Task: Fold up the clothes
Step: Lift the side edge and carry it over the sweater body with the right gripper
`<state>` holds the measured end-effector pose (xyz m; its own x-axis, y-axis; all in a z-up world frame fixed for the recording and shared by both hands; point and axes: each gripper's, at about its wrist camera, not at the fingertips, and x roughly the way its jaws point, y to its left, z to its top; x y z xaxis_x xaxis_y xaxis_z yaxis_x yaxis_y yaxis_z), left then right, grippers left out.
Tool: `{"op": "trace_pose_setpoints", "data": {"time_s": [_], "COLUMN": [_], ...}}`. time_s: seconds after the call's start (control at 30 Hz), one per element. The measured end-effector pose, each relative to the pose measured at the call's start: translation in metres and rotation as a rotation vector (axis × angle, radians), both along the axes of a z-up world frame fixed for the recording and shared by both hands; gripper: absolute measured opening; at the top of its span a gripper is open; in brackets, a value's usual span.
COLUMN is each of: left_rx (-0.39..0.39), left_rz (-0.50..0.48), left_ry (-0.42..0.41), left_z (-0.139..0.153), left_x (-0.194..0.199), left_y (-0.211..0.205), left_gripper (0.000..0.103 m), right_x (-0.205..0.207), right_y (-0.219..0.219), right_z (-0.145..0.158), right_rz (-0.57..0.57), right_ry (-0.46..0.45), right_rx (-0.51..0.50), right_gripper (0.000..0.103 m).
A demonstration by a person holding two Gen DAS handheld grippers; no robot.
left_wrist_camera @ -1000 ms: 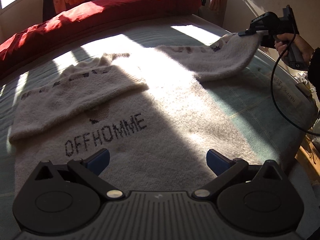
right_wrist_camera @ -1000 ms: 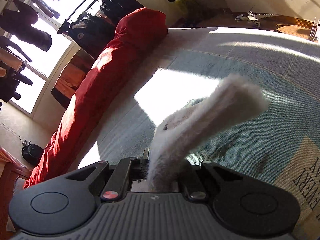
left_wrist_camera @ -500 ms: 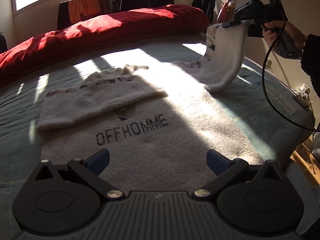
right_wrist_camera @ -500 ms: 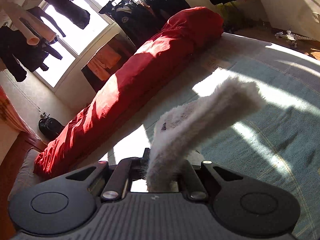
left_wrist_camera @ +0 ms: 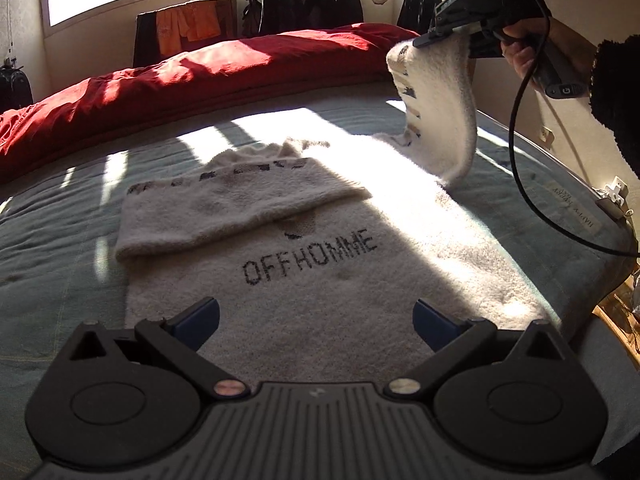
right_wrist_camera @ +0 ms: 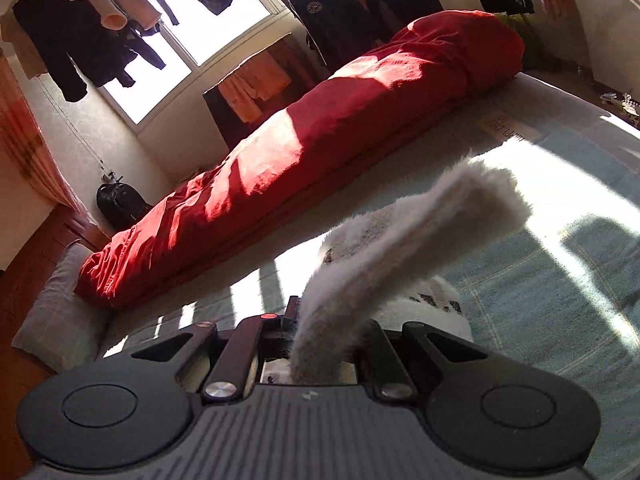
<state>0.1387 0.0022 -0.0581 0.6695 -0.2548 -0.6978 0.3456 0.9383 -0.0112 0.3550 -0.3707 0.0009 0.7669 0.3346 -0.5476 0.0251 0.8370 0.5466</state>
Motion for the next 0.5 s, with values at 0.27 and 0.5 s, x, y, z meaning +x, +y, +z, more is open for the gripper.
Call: {"op": "trace_pose_setpoints", "data": {"time_s": [0.27, 0.5], "left_rx": [-0.037, -0.067], "left_rz": [0.022, 0.061], "left_ry": [0.007, 0.020], "left_z": [-0.006, -0.011], "left_x": [0.000, 0.000], "left_y": [0.016, 0.034], "left_gripper": [0.102, 0.102], "right_x": [0.016, 0.031], "right_y": [0.048, 0.099], "right_z": [0.002, -0.002], "right_rz": [0.071, 0.150], "right_ry": [0.016, 0.030], "right_rx": [-0.058, -0.145], "right_gripper": [0.009, 0.009]}}
